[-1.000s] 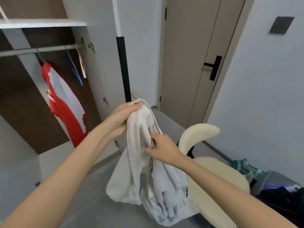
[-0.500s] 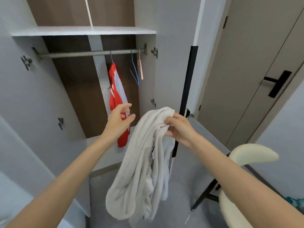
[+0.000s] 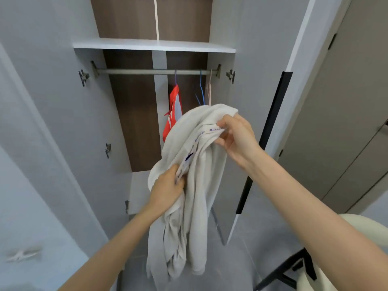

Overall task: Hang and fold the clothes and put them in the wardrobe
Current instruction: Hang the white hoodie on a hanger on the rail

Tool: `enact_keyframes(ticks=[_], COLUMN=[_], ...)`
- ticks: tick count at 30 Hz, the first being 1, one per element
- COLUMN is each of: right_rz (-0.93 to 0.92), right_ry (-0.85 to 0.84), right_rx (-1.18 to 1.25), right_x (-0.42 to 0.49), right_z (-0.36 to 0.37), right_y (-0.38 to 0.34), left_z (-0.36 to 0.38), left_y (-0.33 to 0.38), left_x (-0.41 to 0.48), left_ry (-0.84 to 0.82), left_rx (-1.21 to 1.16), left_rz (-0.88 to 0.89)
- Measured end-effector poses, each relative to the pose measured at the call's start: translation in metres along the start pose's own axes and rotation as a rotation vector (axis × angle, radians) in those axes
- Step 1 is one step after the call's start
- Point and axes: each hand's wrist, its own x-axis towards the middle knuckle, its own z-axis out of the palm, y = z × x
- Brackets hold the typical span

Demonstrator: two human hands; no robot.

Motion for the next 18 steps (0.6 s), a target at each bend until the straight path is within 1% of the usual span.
enact_keyframes(ticks=[3,5,6,7,9,13,14,16,17,18], right_rz=[-0.051,-0.053,-0.039,-0.016,0.051,0.182,0.206,0.225,0.223,0.216], right_ry=[0.104,0.196,0.232,0.261,0.294,0.316,0.325,0.328,0.326,0.323], right_rx=[-0.122,-0.192,-0.19,-0.15,0.02,0.399,0.493,0.625,0.658,0.679], right_x=[0.006,0.01,0.012,0.013,0.016,0.019,0.019,0.018,0.018,0.017], right_z=[-0.018,-0.034,-0.042,-0.049,-0.061,-0.077,-0.08,-0.084,-0.086,-0.087], right_y=[0.002,0.01,0.016,0.022,0.033,0.038,0.035,0.029,0.026,0.022], left_z=[-0.009,-0.022,-0.029,-0.035,-0.045,-0.057,-0.058,-0.057,-0.056,-0.055], left_y=[-0.01,-0.016,-0.018,-0.019,-0.016,-0.003,-0.002,-0.002,-0.004,-0.007], left_x=[0.012,0.018,0.021,0.023,0.026,0.031,0.033,0.038,0.042,0.046], left_ry=[0.088,0.176,0.216,0.25,0.299,0.374,0.365,0.291,0.224,0.12], left_rx=[0.023,0.032,0.063,0.109,0.21,0.486,0.583,0.73,0.734,0.672], left_rz=[-0.032,-0.077,-0.096,-0.102,-0.061,0.101,0.112,0.085,0.057,0.031])
